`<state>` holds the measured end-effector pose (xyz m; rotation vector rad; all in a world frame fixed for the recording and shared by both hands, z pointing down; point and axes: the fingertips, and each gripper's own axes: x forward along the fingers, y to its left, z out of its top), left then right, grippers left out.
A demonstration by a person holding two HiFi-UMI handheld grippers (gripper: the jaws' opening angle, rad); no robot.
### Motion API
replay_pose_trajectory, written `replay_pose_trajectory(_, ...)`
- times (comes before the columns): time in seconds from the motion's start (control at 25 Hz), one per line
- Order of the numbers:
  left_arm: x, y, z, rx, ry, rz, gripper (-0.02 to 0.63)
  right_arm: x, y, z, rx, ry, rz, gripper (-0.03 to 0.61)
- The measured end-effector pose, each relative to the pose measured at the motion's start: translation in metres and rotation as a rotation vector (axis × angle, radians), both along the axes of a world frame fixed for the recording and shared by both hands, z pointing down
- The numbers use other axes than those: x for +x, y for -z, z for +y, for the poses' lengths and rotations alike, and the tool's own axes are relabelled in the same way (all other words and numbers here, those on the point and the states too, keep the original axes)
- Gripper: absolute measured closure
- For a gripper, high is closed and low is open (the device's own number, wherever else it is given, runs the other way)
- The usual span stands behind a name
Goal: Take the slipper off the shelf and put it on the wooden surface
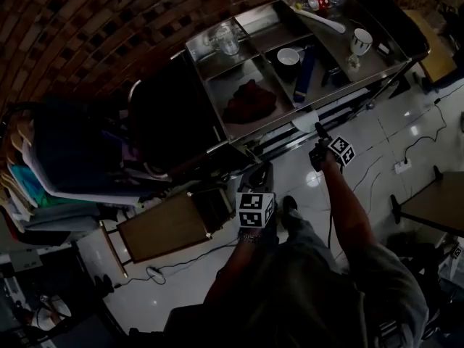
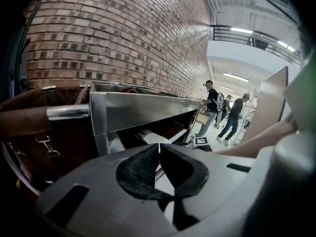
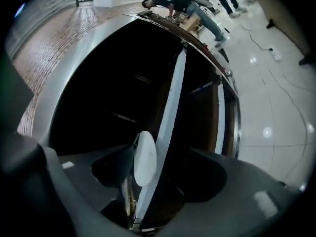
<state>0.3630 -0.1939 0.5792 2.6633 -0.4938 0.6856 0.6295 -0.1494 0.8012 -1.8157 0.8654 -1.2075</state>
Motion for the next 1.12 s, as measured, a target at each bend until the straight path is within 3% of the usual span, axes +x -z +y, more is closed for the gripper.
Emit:
replay_pose_trajectory(0.24,-0.002,-0.017,-0.007,-0.016,0.035,-0.039,0.601,-0.006,-0.015,-0.037,-0.038,0.147,0.051,0.296)
replay_pose_trajectory(0.36,0.000,-0.019,-0.010,-0.016,0.044,-0.040,0.601,-0.011,-0.015,-0.044,-0.088,0.209,0.098,0.430)
replay_pose_trajectory(0.52,0.002,-0.019,-0.011,-0.016,0.065,-0.041,0.601,-0.015,-0.005,-0.049,-0.142,0.287,0.180,0.470)
replay_pose_trajectory(0.64,0.002,-0.016,-0.008,-0.006,0.085,-0.043,0.601,-0.020,0.018,-0.054,-0.113,0.370,0.285,0.519)
replay_pose_trajectory(0.84,-0.006,-0.014,0.004,0.018,0.118,-0.050,0.603,-0.026,0.053,-0.045,-0.043,0.360,0.354,0.545)
replay_pose_trajectory(1.12,-0.040,-0.005,0.024,0.039,0.156,-0.046,0.601,-0.062,0.081,0.015,-0.144,0.371,0.489,0.546)
